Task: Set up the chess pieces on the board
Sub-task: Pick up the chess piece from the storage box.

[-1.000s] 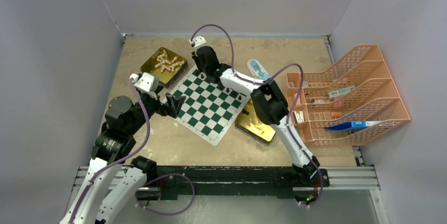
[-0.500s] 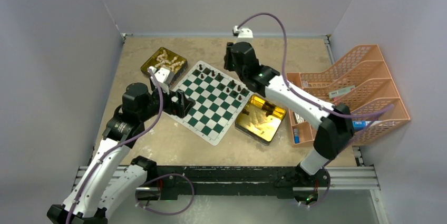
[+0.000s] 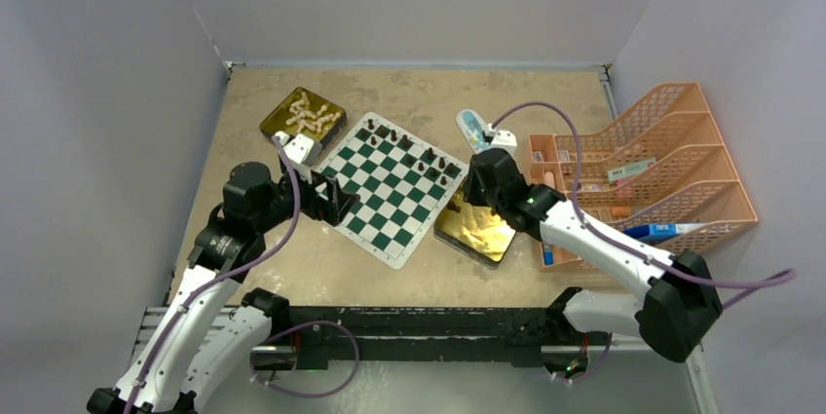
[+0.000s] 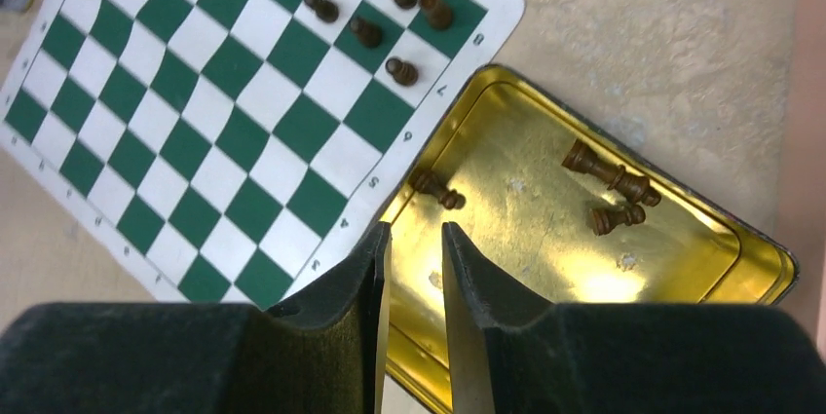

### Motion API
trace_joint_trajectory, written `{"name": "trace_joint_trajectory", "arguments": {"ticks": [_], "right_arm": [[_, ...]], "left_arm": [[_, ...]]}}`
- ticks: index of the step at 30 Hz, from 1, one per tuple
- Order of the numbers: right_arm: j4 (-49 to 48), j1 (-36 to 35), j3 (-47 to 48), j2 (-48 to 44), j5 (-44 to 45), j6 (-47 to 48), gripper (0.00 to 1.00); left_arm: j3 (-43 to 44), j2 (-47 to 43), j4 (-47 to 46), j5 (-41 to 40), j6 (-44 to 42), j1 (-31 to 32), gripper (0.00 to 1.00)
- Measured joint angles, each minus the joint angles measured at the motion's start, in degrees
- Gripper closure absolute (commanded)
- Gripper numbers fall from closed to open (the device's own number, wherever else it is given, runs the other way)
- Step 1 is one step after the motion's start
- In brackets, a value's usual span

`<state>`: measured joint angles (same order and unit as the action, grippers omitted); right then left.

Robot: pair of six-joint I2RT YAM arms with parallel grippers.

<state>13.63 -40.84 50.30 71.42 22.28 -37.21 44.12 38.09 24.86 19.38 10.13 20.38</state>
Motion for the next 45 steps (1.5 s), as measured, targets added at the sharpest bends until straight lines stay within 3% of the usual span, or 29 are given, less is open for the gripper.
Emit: {"name": "trace_joint_trajectory", "arguments": {"ticks": [6, 16, 22, 31, 45], "right_arm": [[-6.9, 2.0, -7.0, -3.3, -7.9, 5.7, 0.73], [-8.7, 2.8, -4.2, 10.0, -12.7, 15.2, 0.75], [-8.9, 2.8, 0.9, 7.6, -12.7, 29.2, 0.72], [-6.7, 3.0, -1.5, 7.1, -18.2, 49.7, 0.71], [-8.1, 6.0, -2.9, 14.0, -26.0, 59.5, 0.68]], "left_arm": [[0.0, -0.1, 0.0, 0.8, -0.5, 0.0, 0.11], [0.0, -2.3, 0.0, 1.2, -0.9, 0.0, 0.11], [0.0, -3.6, -0.1, 2.2, -0.9, 0.0, 0.11], [-1.2, -4.0, -0.3, 3.5, -0.7, 0.3, 0.11], [-1.3, -4.7, -0.3, 3.5, -0.7, 1.2, 0.11]]}}
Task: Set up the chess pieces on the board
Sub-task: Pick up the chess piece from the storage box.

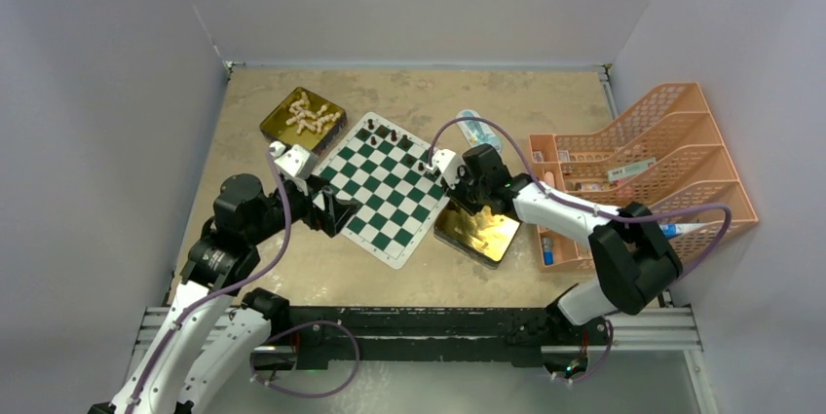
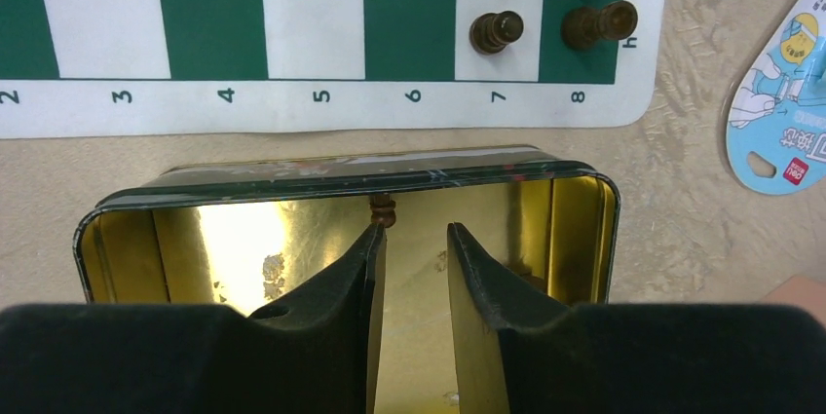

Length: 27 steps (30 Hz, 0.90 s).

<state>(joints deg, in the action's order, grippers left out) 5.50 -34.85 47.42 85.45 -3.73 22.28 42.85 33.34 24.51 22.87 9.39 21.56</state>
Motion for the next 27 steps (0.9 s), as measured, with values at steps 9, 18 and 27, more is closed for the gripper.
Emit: {"name": "trace_joint_trajectory", "arguments": {"ticks": [9, 18, 27], "right_arm": [[-1.3, 0.7, -0.2, 0.2, -2.7, 1.8, 0.66], [-2.8, 0.8, -0.7, 4.3, -3.6, 2.2, 0.66], [-4.2, 0.9, -1.7, 4.9, -3.6, 2.3, 0.70]], "left_arm": [[0.0, 0.0, 0.0, -0.1, 0.0, 0.3, 0.11], [0.0, -0.5, 0.0, -0.2, 0.0, 0.4, 0.11], [0.0, -0.6, 0.0, -0.4, 0.0, 0.7, 0.11]]}}
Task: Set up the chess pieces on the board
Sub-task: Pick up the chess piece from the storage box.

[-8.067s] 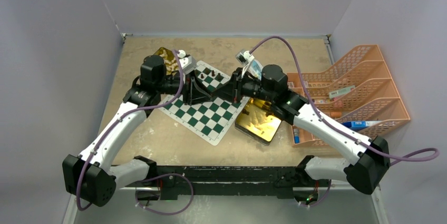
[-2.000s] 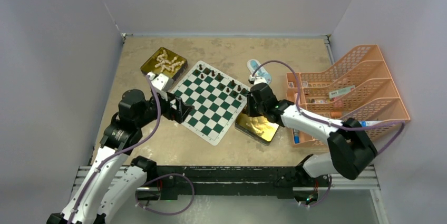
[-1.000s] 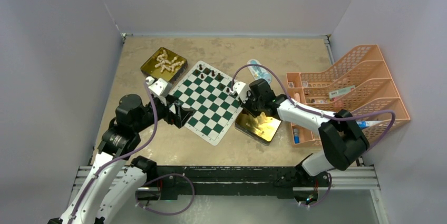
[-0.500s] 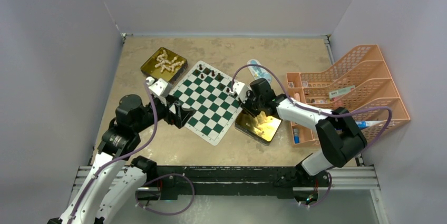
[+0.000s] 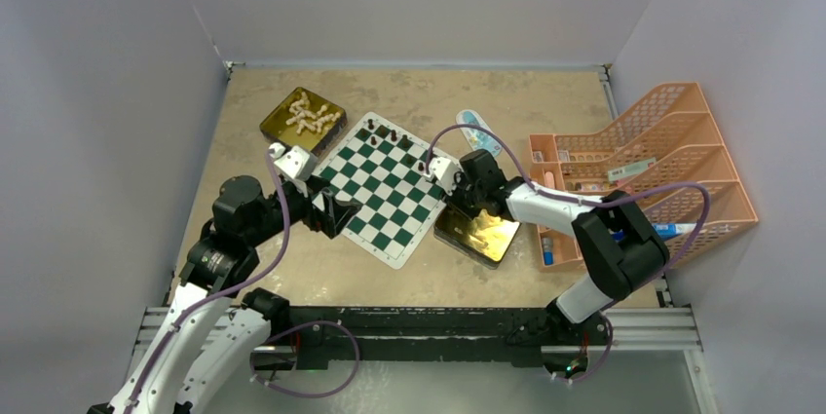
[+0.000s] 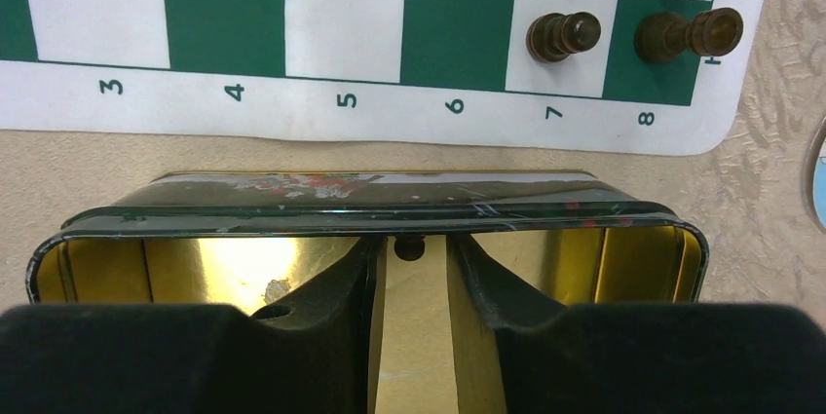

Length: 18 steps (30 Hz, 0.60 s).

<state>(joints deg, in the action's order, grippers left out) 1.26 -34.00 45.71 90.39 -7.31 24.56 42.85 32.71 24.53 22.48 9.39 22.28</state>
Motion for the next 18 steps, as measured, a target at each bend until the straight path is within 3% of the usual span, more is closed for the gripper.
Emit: {"name": "trace_joint_trajectory", "arguments": {"ticks": [7, 12, 18], "right_arm": [[-1.0, 0.0, -0.1, 0.4, -0.3, 0.8, 0.91], [-0.1, 0.0, 0.2, 0.2, -0.2, 1.4, 1.00], [5.9, 0.0, 2.1, -1.3, 0.3, 1.4, 1.00]], "left_arm": [[0.0, 0.0, 0.0, -0.2, 0.0, 0.0, 0.13], [-0.2, -0.6, -0.2, -1.2, 0.0, 0.0, 0.18], [-1.3, -1.0, -3.1, -1.2, -1.3, 0.0, 0.22]]}}
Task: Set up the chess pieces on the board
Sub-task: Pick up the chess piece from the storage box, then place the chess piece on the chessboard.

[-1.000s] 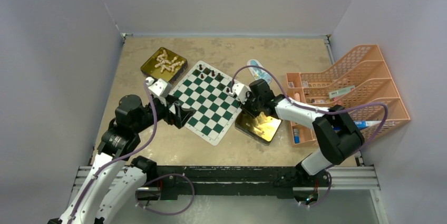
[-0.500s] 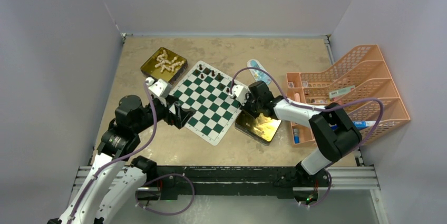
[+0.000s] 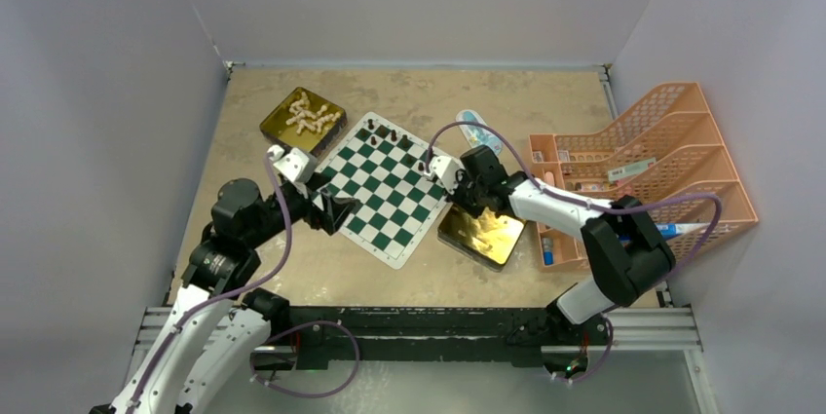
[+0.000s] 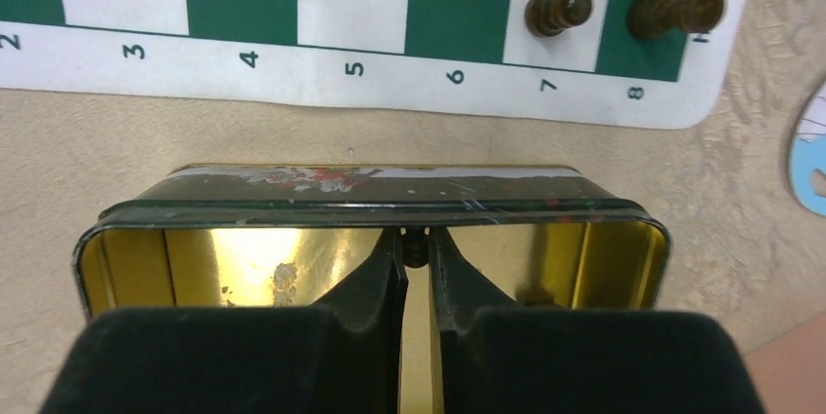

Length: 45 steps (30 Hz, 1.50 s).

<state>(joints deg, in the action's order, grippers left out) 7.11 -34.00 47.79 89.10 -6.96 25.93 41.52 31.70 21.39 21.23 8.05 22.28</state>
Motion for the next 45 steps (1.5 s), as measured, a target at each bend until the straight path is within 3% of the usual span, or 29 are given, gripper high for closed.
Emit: {"name": "trace_joint_trajectory", "arguments": {"ticks": [6, 9, 17, 23, 30, 38, 41, 43, 45], "right_arm": [[5.4, 0.0, 2.9, -4.0, 2.4, -0.5, 1.00], [7.8, 0.1, 4.0, -5.3, 2.8, -0.8, 1.00], [13.2, 0.1, 8.4, -11.5, 1.5, -3.5, 1.00], [12.8, 0.0, 10.6, -13.1, 1.2, -5.2, 1.00], [13.2, 0.1, 8.2, -9.3, 1.9, -7.1, 1.00], [13.7, 0.1, 7.0, -8.9, 2.7, -8.4, 1.00], [13.1, 0.1, 7.1, -11.0, 1.7, -9.0, 1.00], [12.6, 0.1, 7.4, -13.2, 1.2, -10.1, 1.00], [12.5, 0.1, 8.7, -15.1, 0.5, -10.6, 1.00]], "left_arm": [[-2.6, 1.0, -4.6, 9.0, -6.0, 0.0, 0.24], [-2.6, 2.8, -5.7, 14.3, -10.1, 0.0, 0.18], [-2.4, 9.0, -13.4, 25.5, -24.1, 0.0, 0.21], [-0.9, 16.3, -15.0, 28.8, -28.9, 0.0, 0.23], [-0.9, 19.6, -17.9, 30.6, -27.0, 0.0, 0.27], [-3.3, 24.4, -29.6, 28.6, -16.0, 0.0, 0.31], [-4.9, 25.0, -33.0, 24.7, -10.3, 0.0, 0.31], [-5.2, 24.8, -33.8, 22.2, -8.0, 0.0, 0.25], [-5.2, 23.3, -33.9, 22.5, -9.0, 0.0, 0.25]]}}
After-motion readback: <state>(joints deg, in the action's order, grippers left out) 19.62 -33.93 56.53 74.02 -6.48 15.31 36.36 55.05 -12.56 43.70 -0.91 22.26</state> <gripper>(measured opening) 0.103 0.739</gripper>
